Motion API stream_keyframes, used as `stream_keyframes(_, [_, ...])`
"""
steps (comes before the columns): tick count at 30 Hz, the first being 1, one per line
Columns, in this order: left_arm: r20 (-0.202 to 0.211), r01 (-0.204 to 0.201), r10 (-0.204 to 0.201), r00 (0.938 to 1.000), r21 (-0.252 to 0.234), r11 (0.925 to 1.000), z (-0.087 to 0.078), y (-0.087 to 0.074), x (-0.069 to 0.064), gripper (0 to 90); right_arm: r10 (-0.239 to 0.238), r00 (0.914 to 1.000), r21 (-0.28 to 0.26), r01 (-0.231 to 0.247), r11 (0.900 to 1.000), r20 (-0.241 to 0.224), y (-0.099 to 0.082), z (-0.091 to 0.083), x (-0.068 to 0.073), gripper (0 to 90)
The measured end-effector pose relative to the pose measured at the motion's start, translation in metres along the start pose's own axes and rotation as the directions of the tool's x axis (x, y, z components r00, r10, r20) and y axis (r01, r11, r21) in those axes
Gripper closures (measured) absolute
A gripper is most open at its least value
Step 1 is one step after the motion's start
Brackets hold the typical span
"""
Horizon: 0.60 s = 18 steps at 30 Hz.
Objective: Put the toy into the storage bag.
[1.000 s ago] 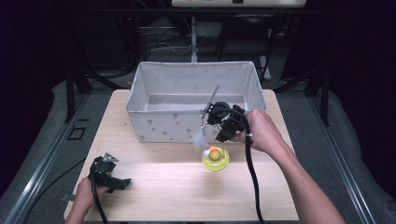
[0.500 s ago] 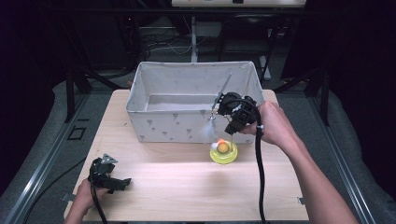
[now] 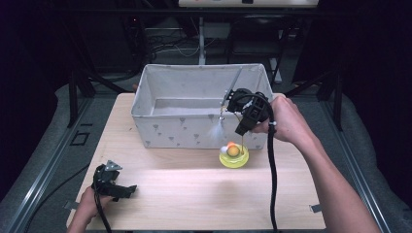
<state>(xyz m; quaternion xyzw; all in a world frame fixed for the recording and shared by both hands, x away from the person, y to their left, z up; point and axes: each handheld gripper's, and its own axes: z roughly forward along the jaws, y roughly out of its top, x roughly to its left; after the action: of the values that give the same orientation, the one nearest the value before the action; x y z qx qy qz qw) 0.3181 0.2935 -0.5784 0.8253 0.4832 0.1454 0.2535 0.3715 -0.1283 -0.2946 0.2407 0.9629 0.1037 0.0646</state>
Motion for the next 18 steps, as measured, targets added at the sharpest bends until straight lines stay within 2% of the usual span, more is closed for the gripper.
stream_keyframes(18, [-0.002, 0.010, -0.010, 0.9999, -0.022, 0.9997, 0.000, -0.003, -0.001, 0.0, -0.014, 0.9999, -0.014, 0.014, 0.9998, -0.008, 0.011, -0.029, -0.004, 87.7])
